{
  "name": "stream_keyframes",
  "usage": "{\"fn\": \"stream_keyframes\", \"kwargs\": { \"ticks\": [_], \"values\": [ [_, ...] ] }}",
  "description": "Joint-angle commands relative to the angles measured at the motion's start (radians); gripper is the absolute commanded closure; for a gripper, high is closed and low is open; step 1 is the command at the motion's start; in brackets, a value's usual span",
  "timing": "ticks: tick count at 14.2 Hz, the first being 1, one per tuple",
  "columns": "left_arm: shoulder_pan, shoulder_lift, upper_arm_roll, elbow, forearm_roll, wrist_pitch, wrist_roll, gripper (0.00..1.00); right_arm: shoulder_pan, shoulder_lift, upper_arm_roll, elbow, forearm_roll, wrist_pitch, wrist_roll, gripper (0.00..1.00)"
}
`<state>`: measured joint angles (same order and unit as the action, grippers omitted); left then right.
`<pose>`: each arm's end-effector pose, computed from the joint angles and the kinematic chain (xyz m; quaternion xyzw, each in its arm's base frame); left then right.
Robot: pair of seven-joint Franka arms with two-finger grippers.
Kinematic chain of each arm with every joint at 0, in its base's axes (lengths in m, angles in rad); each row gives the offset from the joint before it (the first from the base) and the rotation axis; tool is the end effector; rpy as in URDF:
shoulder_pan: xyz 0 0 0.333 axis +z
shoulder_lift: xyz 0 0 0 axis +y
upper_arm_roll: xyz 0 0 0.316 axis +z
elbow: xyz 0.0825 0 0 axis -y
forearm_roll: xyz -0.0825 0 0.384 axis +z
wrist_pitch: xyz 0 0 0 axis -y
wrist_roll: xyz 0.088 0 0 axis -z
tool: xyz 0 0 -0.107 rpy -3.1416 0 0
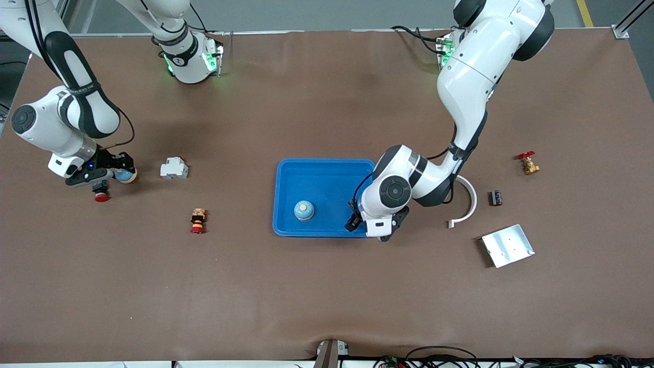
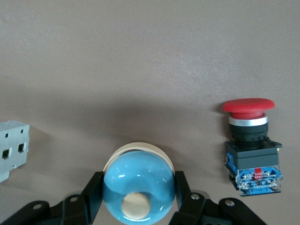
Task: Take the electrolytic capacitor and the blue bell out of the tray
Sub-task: 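Grasp the second brown capacitor in the tray with the left gripper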
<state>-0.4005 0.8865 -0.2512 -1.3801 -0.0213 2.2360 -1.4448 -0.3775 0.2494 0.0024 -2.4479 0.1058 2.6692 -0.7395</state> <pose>0.6042 -0.4137 0.1907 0.8964 0.4304 -0.0929 0.0497 0.4476 -0.1796 0.1981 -0.9906 -0.1343 -0.0006 0.0275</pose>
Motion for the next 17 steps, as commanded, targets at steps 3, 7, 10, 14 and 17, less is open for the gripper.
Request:
{"fn": "stream_keyframes", "kwargs": {
  "ticks": [3,7,10,14,17],
  "values": [
    [-0.023,0.020,0.007,0.019,0.023,0.013,-0.025,0.00,-0.027,0.002,0.015,-0.011,0.015,0.017,-0.037,1.00],
    [-0.026,0.029,0.007,0.019,0.024,0.013,-0.025,0.00,-0.035,0.016,0.013,-0.011,0.014,0.023,-0.040,1.00],
    [-0.027,0.034,0.007,0.019,0.026,0.013,-0.023,0.00,-0.032,0.030,0.013,-0.010,0.014,0.031,-0.040,1.00],
    [-0.035,0.031,0.009,0.019,0.024,0.013,-0.025,0.38,-0.029,0.042,0.013,-0.010,0.014,0.038,-0.034,1.00],
    [-0.035,0.023,0.010,0.019,0.027,0.010,-0.022,0.82,-0.031,0.050,0.013,-0.008,0.014,0.037,-0.028,1.00]
  ]
}}
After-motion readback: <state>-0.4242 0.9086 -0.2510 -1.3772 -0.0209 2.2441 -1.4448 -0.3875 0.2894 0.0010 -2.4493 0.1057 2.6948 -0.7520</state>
